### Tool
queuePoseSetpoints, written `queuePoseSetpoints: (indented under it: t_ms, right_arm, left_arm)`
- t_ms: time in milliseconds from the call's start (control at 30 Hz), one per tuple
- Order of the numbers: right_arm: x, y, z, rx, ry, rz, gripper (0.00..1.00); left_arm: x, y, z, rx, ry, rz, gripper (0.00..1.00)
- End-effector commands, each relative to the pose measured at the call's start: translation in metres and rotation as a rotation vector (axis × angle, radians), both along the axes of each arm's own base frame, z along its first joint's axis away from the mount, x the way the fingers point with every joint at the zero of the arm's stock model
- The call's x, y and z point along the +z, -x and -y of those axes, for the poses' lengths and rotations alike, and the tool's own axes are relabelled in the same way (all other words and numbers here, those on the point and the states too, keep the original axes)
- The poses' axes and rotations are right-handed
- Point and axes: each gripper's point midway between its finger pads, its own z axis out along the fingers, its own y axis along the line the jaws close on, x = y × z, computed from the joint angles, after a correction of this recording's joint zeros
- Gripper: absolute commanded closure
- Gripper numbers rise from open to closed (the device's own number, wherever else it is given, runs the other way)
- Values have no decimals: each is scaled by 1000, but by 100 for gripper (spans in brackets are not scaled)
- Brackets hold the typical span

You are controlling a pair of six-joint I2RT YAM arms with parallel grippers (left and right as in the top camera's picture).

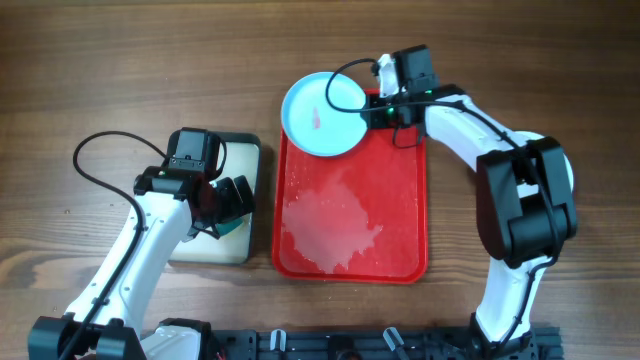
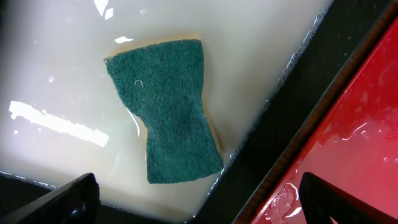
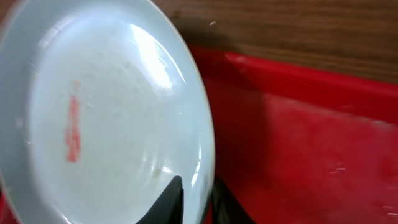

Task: Clean dirty plates on tray and stack at the side
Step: 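Drag the remaining pale-blue plate to the tray center with the right gripper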

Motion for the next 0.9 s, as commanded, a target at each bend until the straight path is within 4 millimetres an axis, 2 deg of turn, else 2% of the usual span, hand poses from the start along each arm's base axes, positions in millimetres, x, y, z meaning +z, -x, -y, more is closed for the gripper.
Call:
queuePoseSetpoints:
  t_ms: [0, 33, 100, 133, 267, 300, 400, 467, 600, 667, 733, 800, 833, 867]
  right_arm:
    - [-20, 7, -13, 9, 53, -33, 86]
    - [-25, 10, -12, 1, 76, -46, 96]
    - [-26, 16, -5, -43, 99, -86, 96]
    - [-19, 19, 0, -55, 105, -96, 96]
    - [27, 34, 33, -138, 185, -102, 96]
    - [44, 44, 48, -180, 211, -115, 96]
    - [69, 78, 72, -225, 266, -195, 96]
    - [65, 106, 80, -237, 301, -302, 96]
    - [32, 140, 89, -297, 329, -431, 96]
    - [7, 156, 82, -294, 278, -477, 96]
    - [-7, 159, 63, -210, 169, -460, 95]
    - [-3, 151, 59, -154, 160, -397, 90]
    - [6, 148, 59, -132, 155, -362, 85]
    - [22, 144, 57, -112, 143, -304, 76]
  left_arm:
    - [3, 0, 1, -3, 12, 11, 0]
    - [3, -1, 1, -3, 12, 11, 0]
    - [3, -1, 1, -3, 12, 11, 0]
    - [3, -1, 1, -3, 12, 11, 0]
    - [3, -1, 1, -3, 12, 11, 0]
    - [3, -1, 1, -3, 12, 11, 0]
    - [3, -1, 1, -3, 12, 11, 0]
    - [3, -1, -5, -7, -25, 16, 0]
    - [3, -1, -8, -21, -44, 15, 0]
    - [3, -1, -8, -21, -44, 15, 0]
    - [3, -1, -8, -21, -44, 15, 0]
    - [3, -2, -7, -16, -35, 18, 0]
    - [4, -6, -2, -18, -9, 36, 0]
    - [5, -12, 4, -24, 27, 59, 0]
